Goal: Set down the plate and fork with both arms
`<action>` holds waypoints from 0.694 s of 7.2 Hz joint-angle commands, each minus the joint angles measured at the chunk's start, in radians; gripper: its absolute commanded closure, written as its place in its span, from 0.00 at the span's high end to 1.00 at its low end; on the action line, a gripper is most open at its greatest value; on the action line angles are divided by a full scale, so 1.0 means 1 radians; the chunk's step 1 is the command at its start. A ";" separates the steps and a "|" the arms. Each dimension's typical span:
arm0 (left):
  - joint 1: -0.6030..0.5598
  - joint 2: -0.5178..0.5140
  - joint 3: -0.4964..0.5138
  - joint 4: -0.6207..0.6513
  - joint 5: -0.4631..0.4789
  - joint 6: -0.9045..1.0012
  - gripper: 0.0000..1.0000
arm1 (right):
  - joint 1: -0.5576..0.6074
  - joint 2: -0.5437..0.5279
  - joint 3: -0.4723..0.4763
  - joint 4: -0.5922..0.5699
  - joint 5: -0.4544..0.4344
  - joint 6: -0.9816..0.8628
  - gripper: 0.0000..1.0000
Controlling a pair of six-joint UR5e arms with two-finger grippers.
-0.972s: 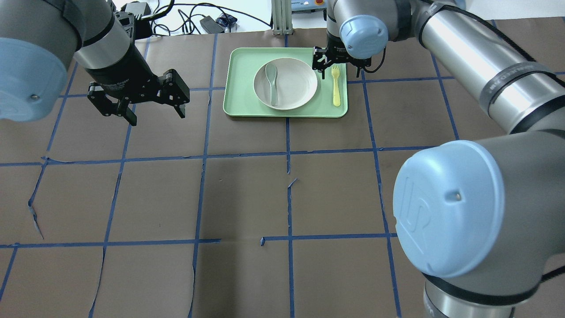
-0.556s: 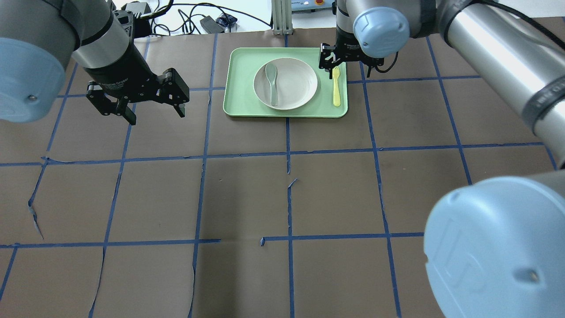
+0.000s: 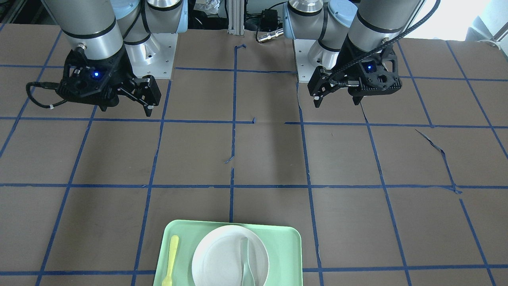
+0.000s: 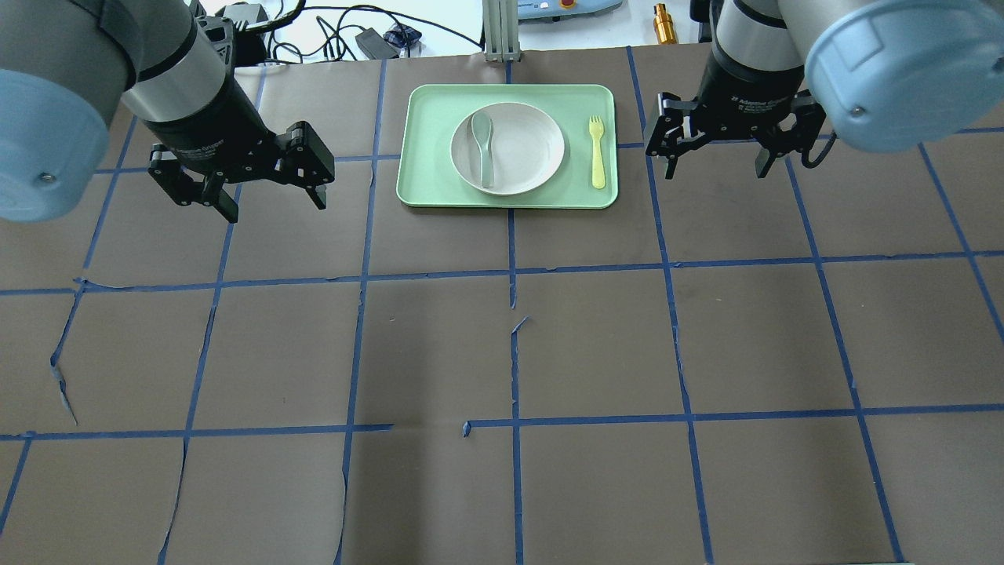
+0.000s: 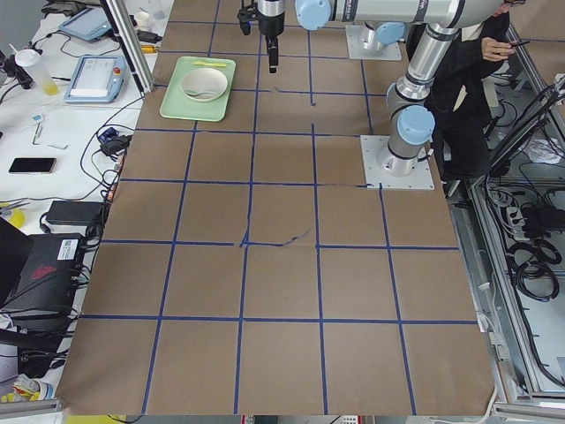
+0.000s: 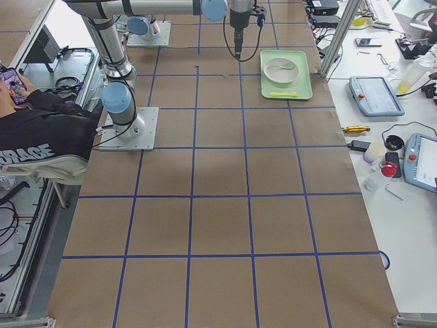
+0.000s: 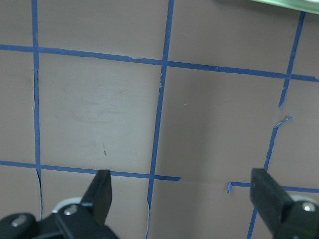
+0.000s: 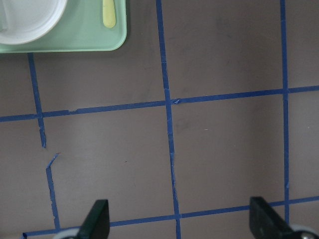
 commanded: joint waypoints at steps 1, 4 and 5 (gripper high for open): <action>-0.001 0.006 0.004 -0.003 0.001 0.000 1.00 | 0.005 -0.008 0.006 0.010 0.000 0.004 1.00; -0.001 0.003 0.018 -0.006 0.000 0.000 1.00 | 0.007 -0.009 0.004 0.012 0.003 0.006 1.00; -0.001 0.003 0.017 -0.006 0.000 0.000 1.00 | 0.007 -0.009 0.000 0.012 0.005 0.007 1.00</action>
